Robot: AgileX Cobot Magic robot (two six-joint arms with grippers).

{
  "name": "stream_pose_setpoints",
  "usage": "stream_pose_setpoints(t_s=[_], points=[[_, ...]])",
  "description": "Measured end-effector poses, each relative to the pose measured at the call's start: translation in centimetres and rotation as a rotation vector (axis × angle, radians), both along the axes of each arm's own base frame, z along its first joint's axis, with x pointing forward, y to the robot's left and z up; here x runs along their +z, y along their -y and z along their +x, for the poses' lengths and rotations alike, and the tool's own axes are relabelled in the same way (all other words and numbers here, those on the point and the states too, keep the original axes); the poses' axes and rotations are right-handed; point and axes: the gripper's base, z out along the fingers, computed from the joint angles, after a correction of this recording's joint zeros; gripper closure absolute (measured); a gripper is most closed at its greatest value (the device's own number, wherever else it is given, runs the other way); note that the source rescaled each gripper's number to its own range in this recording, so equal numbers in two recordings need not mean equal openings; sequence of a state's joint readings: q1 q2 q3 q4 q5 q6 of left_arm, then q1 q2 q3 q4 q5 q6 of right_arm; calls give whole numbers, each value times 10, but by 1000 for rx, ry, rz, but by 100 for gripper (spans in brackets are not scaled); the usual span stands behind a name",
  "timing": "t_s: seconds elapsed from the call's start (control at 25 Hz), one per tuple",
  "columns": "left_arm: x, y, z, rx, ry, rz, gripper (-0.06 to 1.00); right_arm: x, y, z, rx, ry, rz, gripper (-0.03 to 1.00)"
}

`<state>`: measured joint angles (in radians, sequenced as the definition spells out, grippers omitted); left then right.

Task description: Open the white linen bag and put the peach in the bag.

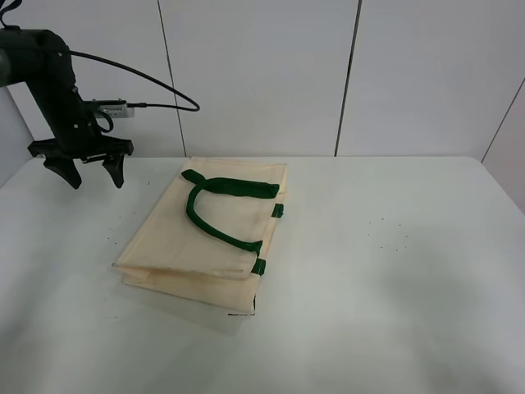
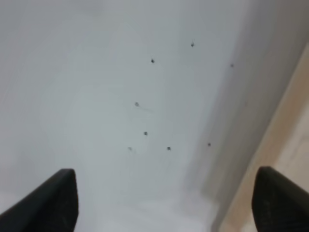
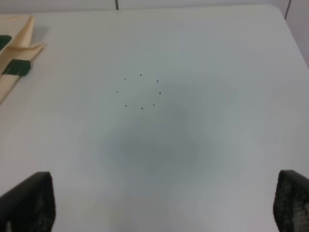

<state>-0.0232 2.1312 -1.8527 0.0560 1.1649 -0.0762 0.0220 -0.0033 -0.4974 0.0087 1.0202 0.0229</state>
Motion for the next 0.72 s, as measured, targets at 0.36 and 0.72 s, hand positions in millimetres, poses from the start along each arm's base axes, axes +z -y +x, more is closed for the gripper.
stream_pose_setpoints(t_s=[0.36,0.72], points=[[42,2,-72,-9,-8,0,-5,0,0,0,0,0,0,-3],[64,-3,-208,-13,-6,0,-5,0,0,0,0,0,0,-3]])
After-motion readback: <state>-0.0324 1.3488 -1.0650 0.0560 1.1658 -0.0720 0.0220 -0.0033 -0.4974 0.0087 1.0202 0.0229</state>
